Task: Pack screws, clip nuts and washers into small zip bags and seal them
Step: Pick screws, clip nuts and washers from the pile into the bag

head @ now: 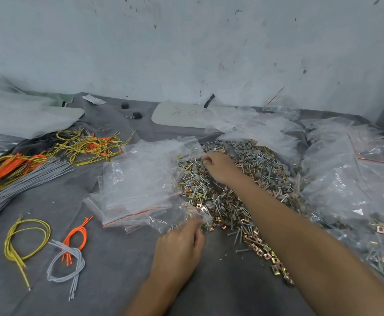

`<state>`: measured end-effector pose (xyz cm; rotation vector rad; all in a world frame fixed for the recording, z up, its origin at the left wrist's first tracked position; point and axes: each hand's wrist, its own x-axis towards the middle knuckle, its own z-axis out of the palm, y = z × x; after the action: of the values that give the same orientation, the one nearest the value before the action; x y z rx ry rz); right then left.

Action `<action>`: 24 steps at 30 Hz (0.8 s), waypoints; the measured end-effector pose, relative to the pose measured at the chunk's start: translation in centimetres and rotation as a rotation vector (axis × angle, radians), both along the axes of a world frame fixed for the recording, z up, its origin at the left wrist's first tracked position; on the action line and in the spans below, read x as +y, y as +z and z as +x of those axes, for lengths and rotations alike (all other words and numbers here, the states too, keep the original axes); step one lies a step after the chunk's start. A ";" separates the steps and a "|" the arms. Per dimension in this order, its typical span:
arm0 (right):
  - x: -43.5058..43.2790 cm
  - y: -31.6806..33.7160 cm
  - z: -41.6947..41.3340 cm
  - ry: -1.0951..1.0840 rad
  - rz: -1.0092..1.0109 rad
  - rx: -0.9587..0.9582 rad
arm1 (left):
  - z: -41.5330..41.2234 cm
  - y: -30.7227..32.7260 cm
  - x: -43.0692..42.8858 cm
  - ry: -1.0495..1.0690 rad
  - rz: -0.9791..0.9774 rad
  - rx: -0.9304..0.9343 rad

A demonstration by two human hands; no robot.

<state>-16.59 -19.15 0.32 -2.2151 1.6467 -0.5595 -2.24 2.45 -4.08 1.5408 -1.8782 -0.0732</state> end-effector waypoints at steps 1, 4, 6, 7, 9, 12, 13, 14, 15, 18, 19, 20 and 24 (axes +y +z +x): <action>-0.4 0.1 0.6 0.016 0.008 0.017 | 0.0 0.0 0.0 -0.011 -0.002 -0.004; -1.1 -0.2 1.5 0.057 0.056 0.099 | 0.1 -0.1 0.0 -0.032 -0.001 0.005; -1.2 -0.2 1.8 0.064 0.067 0.189 | 0.2 -0.1 0.0 -0.033 0.005 0.009; -1.1 -0.1 1.7 0.065 0.063 0.216 | 0.2 -0.2 0.0 -0.031 0.006 0.008; -0.7 0.3 1.4 0.077 0.059 0.245 | 0.1 -0.1 0.0 -0.032 0.007 0.009; 0.8 1.0 -0.1 0.128 0.100 0.287 | 0.1 0.1 0.0 -0.029 0.008 0.011; 1.6 1.2 -0.6 0.142 0.121 0.292 | 0.0 0.1 0.0 -0.026 0.012 0.014; 2.5 1.4 -1.2 0.151 0.139 0.292 | 0.0 0.1 0.0 -0.025 0.014 0.016; 3.5 1.6 -1.8 0.154 0.149 0.283 | 0.0 0.1 0.0 -0.026 0.015 0.015; 6.4 2.0 -3.8 0.158 0.141 0.203 | -0.1 0.0 0.2 -0.026 0.016 0.011; 7.4 2.1 -4.6 0.152 0.139 0.153 | -0.1 0.0 0.2 -0.024 0.014 0.012; 8.4 2.2 -5.3 0.139 0.142 0.097 | -0.2 0.0 0.2 -0.023 0.012 0.016; 12.0 2.9 -7.4 0.072 0.104 -0.080 | -0.2 -0.1 0.1 -0.035 0.005 0.028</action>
<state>-24.03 -7.17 3.22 -2.1396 1.5151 -0.5241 -2.44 2.59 -4.22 1.5032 -1.8847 -0.1149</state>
